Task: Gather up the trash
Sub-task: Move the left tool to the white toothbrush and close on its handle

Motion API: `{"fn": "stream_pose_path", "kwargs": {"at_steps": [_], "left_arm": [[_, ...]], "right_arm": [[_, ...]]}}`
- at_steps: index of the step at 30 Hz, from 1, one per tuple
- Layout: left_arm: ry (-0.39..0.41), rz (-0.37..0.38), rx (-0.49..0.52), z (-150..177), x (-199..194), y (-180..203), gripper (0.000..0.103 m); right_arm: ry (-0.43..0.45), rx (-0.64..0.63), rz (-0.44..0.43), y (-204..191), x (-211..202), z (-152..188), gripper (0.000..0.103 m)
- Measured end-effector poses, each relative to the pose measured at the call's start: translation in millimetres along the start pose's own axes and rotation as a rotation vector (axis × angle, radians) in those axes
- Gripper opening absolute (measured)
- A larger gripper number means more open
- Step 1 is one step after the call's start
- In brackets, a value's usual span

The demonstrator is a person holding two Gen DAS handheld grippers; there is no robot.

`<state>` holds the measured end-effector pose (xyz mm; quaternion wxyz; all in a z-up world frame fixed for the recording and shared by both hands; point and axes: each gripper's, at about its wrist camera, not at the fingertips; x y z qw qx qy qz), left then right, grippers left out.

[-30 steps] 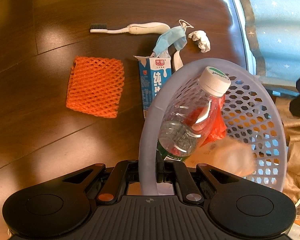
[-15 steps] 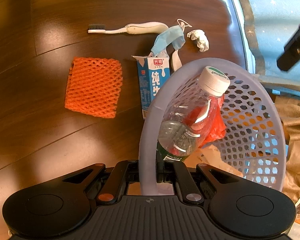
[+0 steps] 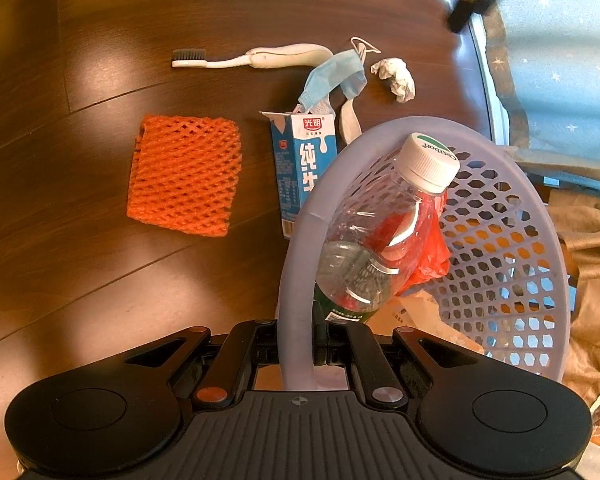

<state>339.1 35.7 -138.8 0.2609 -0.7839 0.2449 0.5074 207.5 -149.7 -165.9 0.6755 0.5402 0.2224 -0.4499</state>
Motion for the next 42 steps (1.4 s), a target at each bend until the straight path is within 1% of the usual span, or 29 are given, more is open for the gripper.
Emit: {"fn": "stream_pose_path", "kwargs": {"at_steps": [2, 4, 7, 13, 18, 21, 22, 25, 28, 31, 36, 40, 42], "left_arm": [[-0.038, 0.022, -0.055, 9, 11, -1, 0.044], [-0.062, 0.036, -0.084, 16, 20, 1, 0.044], [-0.088, 0.047, -0.121, 27, 32, 5, 0.044], [-0.130, 0.110, -0.219, 38, 57, 16, 0.046], [-0.166, 0.135, -0.220, 44, 78, 36, 0.046], [-0.198, 0.154, -0.226, 46, 93, 46, 0.043], [-0.207, 0.161, -0.226, 46, 97, 49, 0.041], [-0.225, 0.171, -0.236, 47, 109, 55, 0.040], [-0.231, 0.159, -0.221, 48, 116, 57, 0.036], [-0.231, 0.145, -0.196, 50, 116, 55, 0.036], [-0.235, 0.093, -0.144, 57, 112, 49, 0.036], [-0.237, 0.067, -0.112, 60, 111, 45, 0.028], [-0.236, 0.062, -0.106, 61, 111, 44, 0.026]], "right_arm": [[0.000, 0.002, -0.001, 0, 0, 0, 0.003], [0.000, 0.004, 0.000, 1, 1, 0, 0.003], [-0.001, 0.004, 0.000, 0, 1, 0, 0.003], [-0.001, 0.005, 0.000, 0, 1, 0, 0.003], [0.000, 0.007, 0.003, 0, 2, 1, 0.003], [-0.001, 0.007, 0.003, 0, 3, 2, 0.003], [-0.001, 0.007, 0.003, 0, 3, 2, 0.003], [-0.003, 0.012, 0.001, 1, 4, 2, 0.003], [-0.003, 0.011, 0.001, 1, 4, 2, 0.003], [-0.002, 0.009, 0.001, 0, 4, 1, 0.003], [-0.003, 0.011, 0.001, 0, 4, 0, 0.003], [-0.003, 0.008, 0.002, 0, 4, -1, 0.003], [-0.002, 0.009, 0.002, 0, 4, -1, 0.003]]}}
Point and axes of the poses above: each gripper's, at about its wrist camera, not at the fingertips, and x roughly the way its jaws point, y to its right, z to its underside, and after that the axes turned 14 degrees about -y, right-handed
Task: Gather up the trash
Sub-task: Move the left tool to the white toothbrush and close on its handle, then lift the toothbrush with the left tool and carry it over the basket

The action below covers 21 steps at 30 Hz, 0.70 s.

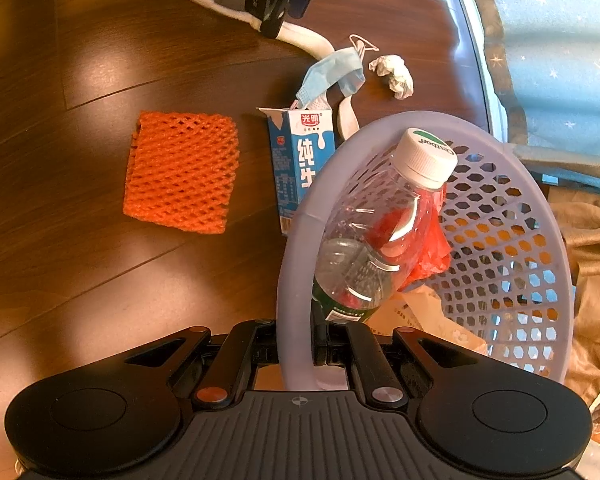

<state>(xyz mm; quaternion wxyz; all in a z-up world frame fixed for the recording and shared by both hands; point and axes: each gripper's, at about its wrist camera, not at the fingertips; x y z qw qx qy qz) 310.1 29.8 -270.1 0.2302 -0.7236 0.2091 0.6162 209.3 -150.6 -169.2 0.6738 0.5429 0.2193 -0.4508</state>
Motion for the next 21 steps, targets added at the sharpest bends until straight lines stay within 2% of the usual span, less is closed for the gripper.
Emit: {"fn": "stream_pose_path", "kwargs": {"at_steps": [8, 13, 21], "left_arm": [[0.012, -0.006, 0.008, -0.2, 3.4, -2.5, 0.021], [0.013, -0.020, 0.042, 2.9, 4.4, 0.5, 0.021], [0.000, -0.052, 0.036, 4.5, 4.3, -4.4, 0.020]], "right_arm": [[0.000, 0.002, -0.003, 0.5, -0.2, -0.4, 0.003], [0.000, 0.000, -0.001, 0.1, -0.1, 0.0, 0.003], [0.001, 0.003, -0.004, 1.0, 0.0, 0.1, 0.003]]}}
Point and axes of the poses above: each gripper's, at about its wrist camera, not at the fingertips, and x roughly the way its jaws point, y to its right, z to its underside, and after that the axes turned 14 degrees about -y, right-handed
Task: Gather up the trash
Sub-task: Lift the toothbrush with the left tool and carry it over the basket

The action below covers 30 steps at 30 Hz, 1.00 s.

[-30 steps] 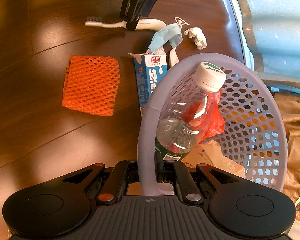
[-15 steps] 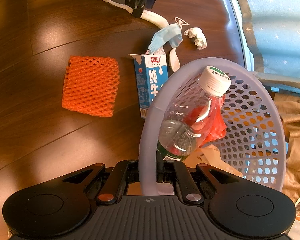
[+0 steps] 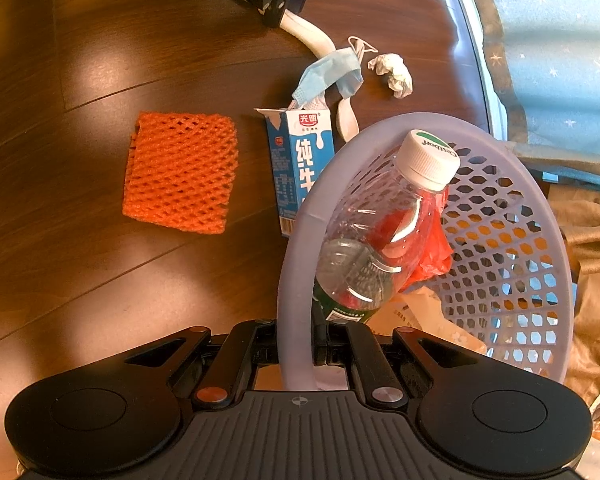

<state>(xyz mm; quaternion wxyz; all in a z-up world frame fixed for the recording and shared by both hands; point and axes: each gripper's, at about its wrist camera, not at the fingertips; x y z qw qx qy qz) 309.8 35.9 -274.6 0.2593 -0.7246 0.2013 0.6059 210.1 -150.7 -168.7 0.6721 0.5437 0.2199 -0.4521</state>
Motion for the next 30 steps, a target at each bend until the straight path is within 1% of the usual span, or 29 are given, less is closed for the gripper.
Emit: {"fn": "stream_pose_path", "kwargs": {"at_steps": [9, 10, 11, 17, 20, 25, 30], "left_arm": [[-0.004, -0.005, 0.002, 2, 1, -1, 0.021], [-0.004, -0.003, 0.003, 2, 1, -1, 0.018], [-0.004, -0.002, 0.001, 2, 1, -1, 0.017], [-0.006, 0.010, -0.006, 4, -1, -8, 0.016], [0.017, -0.001, -0.016, 5, -8, -14, 0.016], [0.050, 0.002, -0.038, 5, -24, -22, 0.016], [0.097, 0.008, -0.050, 2, -52, -30, 0.016]], "right_arm": [[-0.001, -0.001, 0.001, 1, 0, 0, 0.003], [-0.001, -0.002, 0.001, 1, 0, 0, 0.003], [-0.001, -0.003, 0.002, 0, -1, -1, 0.003], [-0.001, -0.004, 0.002, 0, 0, -1, 0.003], [-0.001, -0.003, 0.002, 0, 0, -1, 0.003], [-0.001, -0.005, 0.002, -1, 0, -1, 0.003], [-0.001, -0.005, 0.001, 0, 0, -1, 0.003]]}}
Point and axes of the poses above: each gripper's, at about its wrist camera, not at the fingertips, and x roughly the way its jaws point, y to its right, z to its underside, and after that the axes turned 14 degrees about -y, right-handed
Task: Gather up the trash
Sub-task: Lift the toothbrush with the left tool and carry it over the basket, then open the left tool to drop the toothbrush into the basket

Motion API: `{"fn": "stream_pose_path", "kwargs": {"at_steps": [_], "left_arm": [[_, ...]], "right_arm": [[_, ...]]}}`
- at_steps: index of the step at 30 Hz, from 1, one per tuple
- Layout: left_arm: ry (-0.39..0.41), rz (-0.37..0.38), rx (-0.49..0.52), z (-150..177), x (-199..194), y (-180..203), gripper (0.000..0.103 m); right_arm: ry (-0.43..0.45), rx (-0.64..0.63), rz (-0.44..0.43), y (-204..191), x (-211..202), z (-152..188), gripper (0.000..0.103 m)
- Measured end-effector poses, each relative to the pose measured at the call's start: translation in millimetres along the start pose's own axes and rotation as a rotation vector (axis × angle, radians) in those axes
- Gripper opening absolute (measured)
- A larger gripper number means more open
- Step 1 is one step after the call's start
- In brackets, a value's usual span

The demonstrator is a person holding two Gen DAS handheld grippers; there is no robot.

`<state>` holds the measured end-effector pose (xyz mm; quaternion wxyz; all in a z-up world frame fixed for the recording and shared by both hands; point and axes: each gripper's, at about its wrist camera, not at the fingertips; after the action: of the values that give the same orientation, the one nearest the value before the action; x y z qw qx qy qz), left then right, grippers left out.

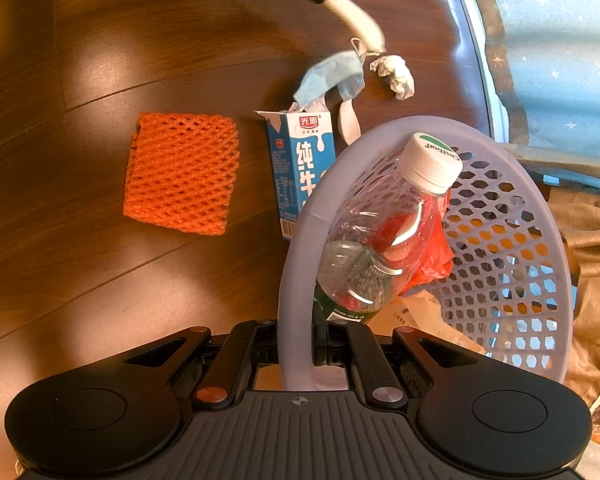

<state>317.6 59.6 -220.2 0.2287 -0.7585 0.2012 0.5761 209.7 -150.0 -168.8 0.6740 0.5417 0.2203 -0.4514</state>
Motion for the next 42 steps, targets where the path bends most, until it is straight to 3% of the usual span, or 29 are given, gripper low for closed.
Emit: {"fn": "stream_pose_path", "kwargs": {"at_steps": [7, 19, 23, 25, 28, 42], "left_arm": [[0.111, 0.023, 0.046, -24, -64, 2, 0.016], [0.221, 0.148, 0.216, -86, -145, 59, 0.016], [0.232, 0.219, 0.238, -117, -143, 78, 0.019], [0.248, 0.249, 0.211, -131, -139, 81, 0.035], [0.291, 0.264, 0.150, -140, -142, 73, 0.034], [0.283, 0.172, 0.079, -120, -140, 33, 0.034]], "right_arm": [[0.001, -0.005, 0.002, 0, -1, -1, 0.003], [-0.003, -0.005, 0.003, -1, -2, -1, 0.003], [-0.004, -0.002, 0.001, -2, -2, 0, 0.003], [-0.004, -0.003, 0.001, -2, -2, -1, 0.003], [-0.001, 0.002, -0.003, 0, -2, -2, 0.003], [0.001, 0.005, -0.005, 1, -3, -1, 0.003]]}}
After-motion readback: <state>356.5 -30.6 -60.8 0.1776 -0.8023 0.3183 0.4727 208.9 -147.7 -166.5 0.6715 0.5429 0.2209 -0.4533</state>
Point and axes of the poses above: each gripper's, at about its wrist camera, not at the fingertips, and x roughly the way its jaws point, y to its right, z to its underside, and after that the axes turned 14 degrees about -y, right-handed
